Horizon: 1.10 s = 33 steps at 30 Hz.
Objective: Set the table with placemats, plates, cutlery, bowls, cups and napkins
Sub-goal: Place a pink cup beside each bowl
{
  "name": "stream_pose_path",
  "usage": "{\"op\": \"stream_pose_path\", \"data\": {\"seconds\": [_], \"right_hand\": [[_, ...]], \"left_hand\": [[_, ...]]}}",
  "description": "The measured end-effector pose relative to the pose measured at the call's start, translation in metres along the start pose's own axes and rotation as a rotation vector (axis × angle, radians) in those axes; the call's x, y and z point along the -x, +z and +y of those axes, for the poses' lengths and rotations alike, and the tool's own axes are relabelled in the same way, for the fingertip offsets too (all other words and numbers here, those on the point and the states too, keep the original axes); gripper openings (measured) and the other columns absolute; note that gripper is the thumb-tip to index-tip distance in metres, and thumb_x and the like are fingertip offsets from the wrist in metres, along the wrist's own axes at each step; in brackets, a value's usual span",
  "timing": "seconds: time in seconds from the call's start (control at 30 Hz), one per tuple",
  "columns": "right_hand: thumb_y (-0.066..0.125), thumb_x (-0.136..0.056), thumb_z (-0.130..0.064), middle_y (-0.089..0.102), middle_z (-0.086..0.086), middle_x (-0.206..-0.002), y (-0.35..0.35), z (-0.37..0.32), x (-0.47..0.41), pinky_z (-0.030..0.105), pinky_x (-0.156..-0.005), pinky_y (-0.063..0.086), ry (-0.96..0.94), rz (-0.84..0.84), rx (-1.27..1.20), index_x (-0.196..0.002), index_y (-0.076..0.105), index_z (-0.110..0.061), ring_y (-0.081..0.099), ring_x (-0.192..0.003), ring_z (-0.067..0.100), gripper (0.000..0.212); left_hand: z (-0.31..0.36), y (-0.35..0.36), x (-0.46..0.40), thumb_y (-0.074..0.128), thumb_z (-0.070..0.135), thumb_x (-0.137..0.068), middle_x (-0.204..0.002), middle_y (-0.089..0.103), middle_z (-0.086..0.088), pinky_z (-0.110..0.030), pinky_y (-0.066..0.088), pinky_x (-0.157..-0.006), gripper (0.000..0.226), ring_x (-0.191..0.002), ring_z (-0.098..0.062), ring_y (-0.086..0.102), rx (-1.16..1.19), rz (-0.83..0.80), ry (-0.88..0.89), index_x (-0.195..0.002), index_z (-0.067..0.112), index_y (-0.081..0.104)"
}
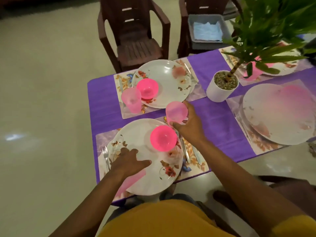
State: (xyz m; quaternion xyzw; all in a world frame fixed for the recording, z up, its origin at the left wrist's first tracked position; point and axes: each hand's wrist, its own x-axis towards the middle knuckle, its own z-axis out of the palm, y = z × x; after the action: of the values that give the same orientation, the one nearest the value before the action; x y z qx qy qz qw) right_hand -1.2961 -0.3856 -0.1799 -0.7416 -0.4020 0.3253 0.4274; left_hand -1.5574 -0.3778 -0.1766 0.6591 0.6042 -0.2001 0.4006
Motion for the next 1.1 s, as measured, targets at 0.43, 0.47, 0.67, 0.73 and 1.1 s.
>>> {"op": "stream_pose_path", "data": {"seconds": [0.43, 0.47, 0.67, 0.73, 1.1], "right_hand": [[0.095, -0.068, -0.038, 0.056, -0.008, -0.133, 0.001, 0.009, -0.006, 0.044, -0.089, 0.058, 0.012, -0.073, 0.059, -0.149, 0.035, -0.032, 0.059, -0.120, 0.021, 0.101], [0.095, -0.065, -0.042, 0.052, -0.003, -0.141, 0.001, 0.009, -0.005, 0.043, -0.090, 0.057, 0.023, -0.061, 0.070, -0.153, 0.030, -0.031, 0.056, -0.126, 0.021, 0.110], [0.086, -0.079, -0.028, 0.017, 0.001, -0.169, -0.014, 0.005, 0.025, 0.053, -0.121, 0.033, 0.068, 0.129, 0.061, -0.163, 0.008, -0.033, 0.021, -0.156, 0.024, 0.115], [0.081, -0.083, -0.022, 0.027, -0.001, -0.164, -0.017, -0.004, 0.041, 0.056, -0.119, 0.035, 0.008, 0.217, 0.064, -0.161, 0.021, -0.032, 0.027, -0.153, 0.024, 0.099], [0.070, -0.096, -0.007, 0.074, -0.019, -0.115, -0.011, -0.072, 0.108, 0.021, -0.083, 0.055, -0.119, -0.404, -0.167, -0.115, 0.075, -0.025, 0.070, -0.107, 0.005, 0.027]], "left_hand": [[-0.005, 0.001, 0.003, 0.071, 0.076, -0.079, -0.160, 0.036, -0.005, -0.047, 0.045, -0.111, 0.090, -0.141, -0.029, 0.044, 0.244, 0.017, -0.062, -0.150, 0.027, 0.047], [-0.006, -0.001, 0.004, 0.071, 0.077, -0.077, -0.153, 0.044, -0.004, -0.045, 0.048, -0.107, 0.086, -0.134, -0.027, 0.049, 0.273, 0.012, -0.064, -0.144, 0.027, 0.052], [-0.003, -0.025, 0.026, 0.067, 0.073, -0.084, -0.115, 0.072, -0.004, -0.039, 0.055, -0.087, 0.059, -0.103, -0.023, 0.068, 0.786, -0.029, 0.023, -0.106, 0.019, 0.074], [-0.003, -0.033, 0.035, 0.071, 0.072, -0.082, -0.112, 0.076, -0.020, -0.060, 0.057, -0.095, 0.064, -0.102, -0.043, 0.073, 1.016, -0.161, 0.009, -0.112, 0.015, 0.072], [0.036, -0.036, 0.043, 0.076, 0.072, -0.079, -0.123, 0.071, -0.025, -0.068, 0.048, -0.105, 0.072, -0.111, -0.045, 0.069, 1.167, -0.301, 0.144, -0.124, 0.016, 0.070]]}}
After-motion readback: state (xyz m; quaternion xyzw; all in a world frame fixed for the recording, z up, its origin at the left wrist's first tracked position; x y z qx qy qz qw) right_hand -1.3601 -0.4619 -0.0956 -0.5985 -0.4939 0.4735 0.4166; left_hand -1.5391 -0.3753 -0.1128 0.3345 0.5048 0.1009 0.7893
